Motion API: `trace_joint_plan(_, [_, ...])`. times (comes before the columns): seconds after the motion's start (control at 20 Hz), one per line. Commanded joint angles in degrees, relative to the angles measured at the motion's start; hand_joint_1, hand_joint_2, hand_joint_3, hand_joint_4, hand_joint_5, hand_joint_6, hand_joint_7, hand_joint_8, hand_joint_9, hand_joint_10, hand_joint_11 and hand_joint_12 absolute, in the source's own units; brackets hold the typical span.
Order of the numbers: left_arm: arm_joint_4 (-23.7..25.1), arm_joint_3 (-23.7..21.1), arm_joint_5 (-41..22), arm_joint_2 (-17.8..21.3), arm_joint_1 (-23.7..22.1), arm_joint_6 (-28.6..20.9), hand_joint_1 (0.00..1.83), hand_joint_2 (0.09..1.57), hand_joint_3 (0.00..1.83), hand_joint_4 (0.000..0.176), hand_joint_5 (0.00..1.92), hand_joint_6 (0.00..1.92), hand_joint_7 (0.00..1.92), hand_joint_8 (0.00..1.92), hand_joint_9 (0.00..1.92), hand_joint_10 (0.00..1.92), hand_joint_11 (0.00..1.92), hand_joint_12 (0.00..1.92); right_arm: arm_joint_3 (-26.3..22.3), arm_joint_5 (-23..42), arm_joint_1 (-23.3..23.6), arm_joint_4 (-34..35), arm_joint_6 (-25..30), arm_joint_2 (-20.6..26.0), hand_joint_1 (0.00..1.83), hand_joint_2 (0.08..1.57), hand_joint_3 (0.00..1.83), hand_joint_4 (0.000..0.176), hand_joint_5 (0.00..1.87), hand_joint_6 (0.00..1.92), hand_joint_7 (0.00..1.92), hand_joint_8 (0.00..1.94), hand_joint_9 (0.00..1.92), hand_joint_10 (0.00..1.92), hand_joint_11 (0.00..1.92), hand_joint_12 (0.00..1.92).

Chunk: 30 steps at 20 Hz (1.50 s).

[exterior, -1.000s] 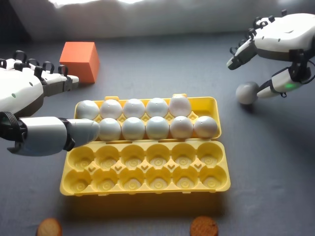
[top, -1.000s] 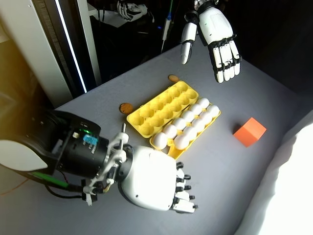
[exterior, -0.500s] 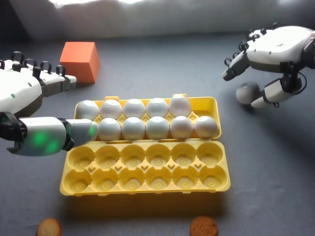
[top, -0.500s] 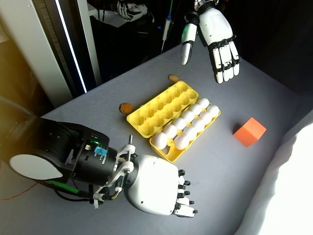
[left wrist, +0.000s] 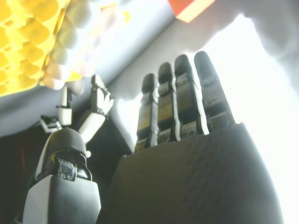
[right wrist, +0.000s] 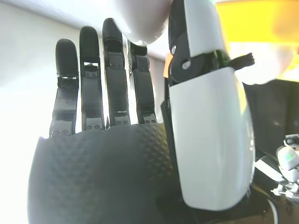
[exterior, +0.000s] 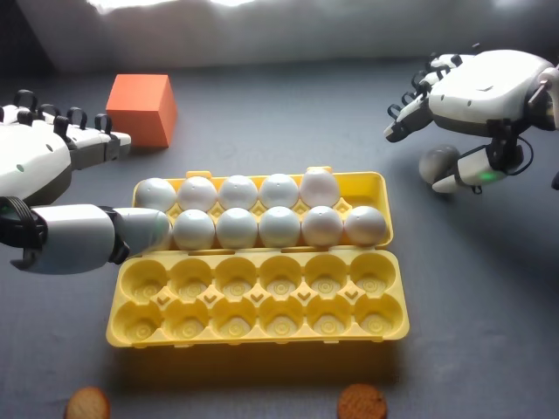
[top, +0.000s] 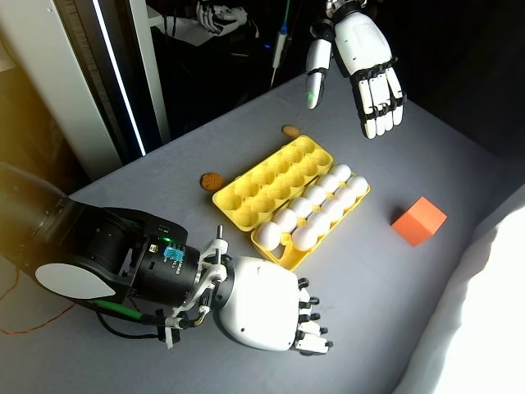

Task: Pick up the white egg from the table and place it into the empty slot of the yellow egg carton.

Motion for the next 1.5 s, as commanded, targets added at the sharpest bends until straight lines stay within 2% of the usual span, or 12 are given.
trace_joint_plan(0.0, [1.81, -0.05, -4.15, 0.47, -0.81, 0.29, 0.0, 1.17, 0.0, 0.0, 0.2, 0.0, 0.22, 0.0, 0.2, 0.0, 0.0, 0.39, 0.37, 6.15, -0.13, 0.62, -0.18, 0.82, 1.03, 1.05, 0.01, 0.0, 0.56, 0.0, 0.58, 0.0, 0.24, 0.72, 0.0, 1.34])
trace_joint_plan(0.35, [1.42, -0.37, -4.87, 0.49, -0.81, 0.54, 0.0, 1.17, 0.0, 0.0, 0.24, 0.0, 0.26, 0.0, 0.24, 0.0, 0.0, 0.47, 0.68, 5.75, -1.42, 0.82, -0.17, 1.17, 1.05, 1.05, 0.01, 0.0, 0.58, 0.01, 0.61, 0.01, 0.27, 0.73, 0.0, 1.37])
trace_joint_plan(0.5, [1.41, -0.48, -4.88, 0.51, -0.81, 0.54, 0.0, 1.18, 0.0, 0.0, 0.19, 0.0, 0.23, 0.0, 0.21, 0.0, 0.0, 0.41, 0.68, 5.75, -2.01, 1.14, -0.14, 1.44, 1.07, 1.06, 0.01, 0.0, 0.58, 0.01, 0.62, 0.01, 0.27, 0.73, 0.0, 1.37])
trace_joint_plan(0.55, [1.35, -0.51, -4.89, 0.51, -0.81, 0.54, 0.01, 1.18, 0.0, 0.0, 0.25, 0.0, 0.28, 0.0, 0.26, 0.0, 0.0, 0.52, 0.68, 5.86, -2.08, 1.14, -0.14, 1.52, 1.06, 1.06, 0.01, 0.0, 0.58, 0.01, 0.62, 0.01, 0.28, 0.72, 0.0, 1.35])
trace_joint_plan(0.65, [1.35, -0.53, -4.89, 0.51, -0.81, 0.54, 0.0, 1.18, 0.0, 0.0, 0.23, 0.0, 0.25, 0.0, 0.22, 0.0, 0.0, 0.43, 0.72, 6.11, -2.16, 1.15, -0.14, 1.63, 1.05, 1.06, 0.01, 0.0, 0.59, 0.01, 0.63, 0.02, 0.29, 0.72, 0.0, 1.34])
trace_joint_plan(0.75, [1.35, -0.52, -5.03, 0.52, -0.81, 0.54, 0.0, 1.19, 0.0, 0.0, 0.23, 0.0, 0.25, 0.0, 0.23, 0.0, 0.0, 0.44, 0.72, 6.32, -2.16, 1.23, -0.14, 1.64, 1.07, 1.06, 0.0, 0.0, 0.6, 0.02, 0.64, 0.02, 0.28, 0.73, 0.0, 1.34])
trace_joint_plan(0.9, [1.35, -0.55, -5.09, 0.52, -0.85, 0.54, 0.0, 1.19, 0.0, 0.0, 0.21, 0.0, 0.22, 0.0, 0.2, 0.0, 0.0, 0.39, 0.83, 6.34, -2.15, 1.24, -0.14, 1.63, 1.09, 1.05, 0.0, 0.0, 0.6, 0.01, 0.65, 0.02, 0.3, 0.75, 0.0, 1.42])
trace_joint_plan(0.95, [1.35, -0.57, -5.09, 0.52, -0.86, 0.54, 0.0, 1.18, 0.0, 0.0, 0.24, 0.01, 0.26, 0.01, 0.23, 0.01, 0.0, 0.46, 0.9, 6.38, -2.15, 1.26, -0.14, 1.63, 1.1, 1.04, 0.0, 0.0, 0.61, 0.02, 0.66, 0.02, 0.3, 0.75, 0.0, 1.41])
trace_joint_plan(1.05, [1.38, -0.63, -5.09, 0.52, -0.87, 0.54, 0.0, 1.18, 0.0, 0.0, 0.23, 0.0, 0.25, 0.0, 0.22, 0.0, 0.0, 0.43, 1.04, 6.43, -2.13, 1.42, -0.14, 1.63, 1.12, 1.04, 0.0, 0.0, 0.63, 0.03, 0.66, 0.03, 0.31, 0.76, 0.0, 1.44])
trace_joint_plan(1.15, [1.46, -0.73, -5.09, 0.52, -0.88, 0.54, 0.02, 1.18, 0.0, 0.0, 0.25, 0.0, 0.28, 0.0, 0.25, 0.0, 0.0, 0.49, 1.04, 6.49, -2.13, 1.45, -0.14, 1.62, 1.12, 1.05, 0.0, 0.0, 0.63, 0.03, 0.67, 0.03, 0.32, 0.76, 0.0, 1.44])
trace_joint_plan(1.4, [1.56, -0.77, -5.1, 0.52, -0.9, 0.54, 0.0, 1.19, 0.0, 0.0, 0.23, 0.0, 0.25, 0.0, 0.23, 0.0, 0.0, 0.45, 0.99, 6.49, -2.16, 1.47, 0.33, 1.56, 1.15, 1.03, 0.0, 0.0, 0.68, 0.05, 0.75, 0.06, 0.41, 0.78, 0.0, 1.53])
trace_joint_plan(1.45, [1.56, -0.8, -5.1, 0.52, -0.9, 0.54, 0.0, 1.19, 0.0, 0.0, 0.21, 0.0, 0.23, 0.0, 0.21, 0.01, 0.0, 0.38, 0.99, 6.49, -2.16, 1.47, 0.33, 1.55, 1.22, 1.01, 0.0, 0.0, 0.76, 0.08, 0.85, 0.1, 0.5, 0.83, 0.08, 1.58])
